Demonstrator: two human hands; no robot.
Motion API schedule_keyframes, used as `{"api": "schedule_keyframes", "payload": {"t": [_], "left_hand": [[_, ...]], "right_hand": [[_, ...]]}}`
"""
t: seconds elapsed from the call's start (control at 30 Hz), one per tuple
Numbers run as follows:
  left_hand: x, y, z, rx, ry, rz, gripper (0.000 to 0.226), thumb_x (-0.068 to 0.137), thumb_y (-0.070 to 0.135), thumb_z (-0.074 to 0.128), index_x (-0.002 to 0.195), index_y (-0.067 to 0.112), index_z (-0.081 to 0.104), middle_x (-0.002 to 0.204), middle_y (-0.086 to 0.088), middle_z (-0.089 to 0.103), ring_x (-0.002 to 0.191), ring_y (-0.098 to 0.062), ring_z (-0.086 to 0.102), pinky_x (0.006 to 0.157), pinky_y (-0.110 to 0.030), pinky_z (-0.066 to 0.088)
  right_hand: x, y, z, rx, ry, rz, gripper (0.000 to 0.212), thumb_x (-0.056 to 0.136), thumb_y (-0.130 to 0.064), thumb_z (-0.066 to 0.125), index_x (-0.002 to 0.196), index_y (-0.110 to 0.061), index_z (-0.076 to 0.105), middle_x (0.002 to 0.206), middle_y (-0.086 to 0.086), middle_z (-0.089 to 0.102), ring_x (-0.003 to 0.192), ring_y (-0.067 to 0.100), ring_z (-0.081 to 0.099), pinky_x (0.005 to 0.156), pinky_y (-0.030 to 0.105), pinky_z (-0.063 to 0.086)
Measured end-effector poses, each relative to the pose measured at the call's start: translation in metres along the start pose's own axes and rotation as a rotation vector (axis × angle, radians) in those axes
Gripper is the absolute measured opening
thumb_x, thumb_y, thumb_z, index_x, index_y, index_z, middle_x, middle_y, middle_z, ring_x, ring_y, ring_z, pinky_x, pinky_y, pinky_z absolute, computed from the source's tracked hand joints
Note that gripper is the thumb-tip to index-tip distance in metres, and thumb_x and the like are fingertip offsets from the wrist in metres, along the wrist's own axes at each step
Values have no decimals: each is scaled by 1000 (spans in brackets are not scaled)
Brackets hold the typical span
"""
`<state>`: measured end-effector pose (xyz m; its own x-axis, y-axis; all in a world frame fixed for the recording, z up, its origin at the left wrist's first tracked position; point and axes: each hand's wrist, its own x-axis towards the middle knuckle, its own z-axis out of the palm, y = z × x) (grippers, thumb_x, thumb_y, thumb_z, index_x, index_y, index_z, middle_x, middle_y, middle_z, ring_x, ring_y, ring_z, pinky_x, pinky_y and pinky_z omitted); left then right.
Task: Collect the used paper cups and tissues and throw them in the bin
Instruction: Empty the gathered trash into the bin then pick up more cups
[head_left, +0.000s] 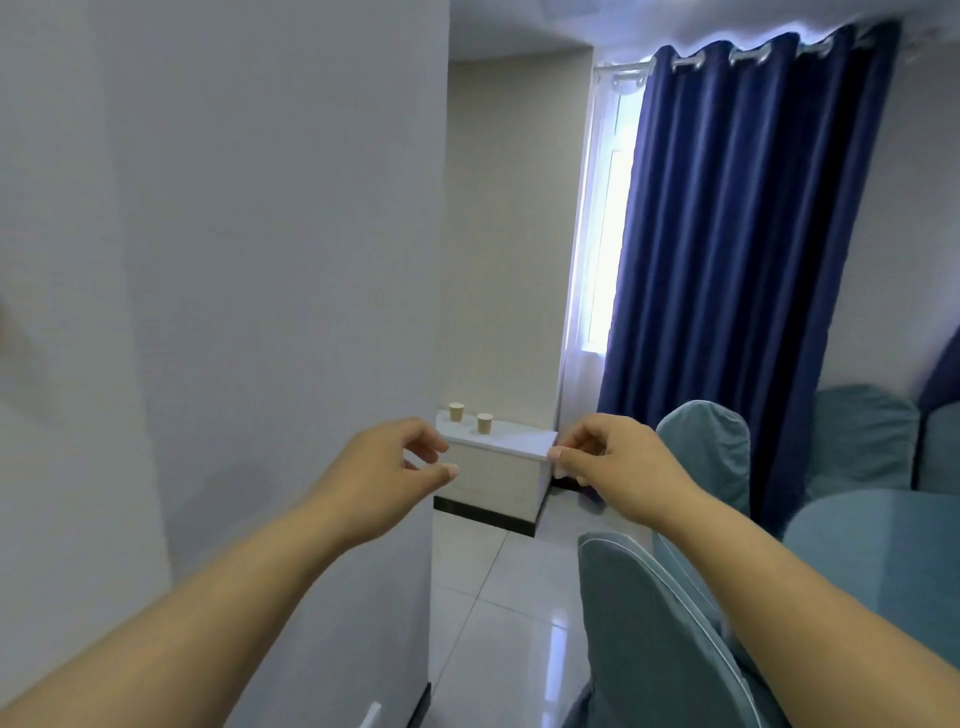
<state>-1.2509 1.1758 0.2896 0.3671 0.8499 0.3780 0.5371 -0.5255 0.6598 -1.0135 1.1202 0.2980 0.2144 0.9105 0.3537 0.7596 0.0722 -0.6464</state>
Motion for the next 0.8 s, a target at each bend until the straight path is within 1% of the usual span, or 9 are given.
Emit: {"api": "schedule_keyframes", "payload": {"t": [0.1, 0.17, 0.23, 0.3, 0.43, 0.5, 0.6, 0.7, 0.8], "left_hand": [[59, -31, 20, -13, -39, 4, 17, 86, 40, 65, 101, 33, 60, 97, 19, 59, 85, 0, 59, 66, -15, 44], [99, -54, 33, -7, -71, 6, 18, 86, 41, 65, 102, 34, 59, 96, 20, 58, 85, 1, 59, 67, -15, 45], [142, -77, 45, -17, -90, 17, 18, 86, 40, 65, 102, 33, 59, 96, 19, 58, 85, 1, 58, 68, -14, 45], [187, -100, 59, -48, -109, 32, 18, 86, 39, 65, 101, 31, 60, 96, 17, 60, 87, -1, 59, 70, -16, 46], [275, -134, 89, -95, -196, 32, 16, 86, 38, 66, 100, 30, 61, 97, 14, 61, 89, -5, 59, 77, -23, 49], [320, -143, 107, -112, -222, 51, 16, 86, 37, 66, 99, 30, 61, 96, 14, 60, 86, -5, 58, 73, -22, 49], [379, -149, 139, -166, -259, 75, 15, 86, 35, 66, 99, 28, 61, 95, 13, 61, 84, -5, 57, 66, -19, 45], [432, -153, 177, -180, -316, 114, 15, 87, 34, 66, 100, 28, 61, 94, 14, 61, 86, -3, 57, 70, -18, 44], [492, -161, 217, -195, -345, 144, 16, 86, 34, 66, 101, 28, 62, 96, 15, 61, 88, -1, 56, 72, -18, 43]], "right_hand": [[57, 24, 23, -7, -21, 33, 14, 86, -36, 67, 80, -24, 63, 78, -3, 66, 73, 16, 64, 66, 27, 53], [93, 38, 37, -41, -24, 48, 14, 87, -37, 66, 79, -25, 62, 77, -4, 65, 74, 14, 64, 64, 23, 48], [130, 51, 49, -54, 1, 59, 15, 87, -37, 66, 78, -26, 61, 78, -6, 65, 75, 13, 64, 63, 22, 46], [166, 65, 62, -59, 44, 74, 15, 87, -37, 66, 78, -26, 61, 77, -5, 66, 75, 14, 64, 64, 24, 49], [231, 92, 77, -60, 82, 163, 14, 87, -34, 67, 80, -22, 64, 74, -6, 67, 76, 16, 66, 72, 34, 56], [264, 106, 79, -76, 116, 195, 15, 85, -34, 67, 79, -21, 64, 75, -5, 67, 75, 17, 66, 73, 38, 57], [304, 132, 79, -97, 134, 227, 17, 84, -37, 68, 80, -21, 64, 75, -5, 67, 72, 14, 64, 71, 34, 56], [342, 166, 77, -152, 100, 273, 16, 85, -38, 67, 81, -23, 65, 73, -7, 67, 69, 9, 60, 68, 29, 53], [394, 210, 71, -185, 108, 297, 14, 85, -37, 67, 82, -24, 65, 74, -6, 68, 71, 11, 64, 72, 33, 56]]}}
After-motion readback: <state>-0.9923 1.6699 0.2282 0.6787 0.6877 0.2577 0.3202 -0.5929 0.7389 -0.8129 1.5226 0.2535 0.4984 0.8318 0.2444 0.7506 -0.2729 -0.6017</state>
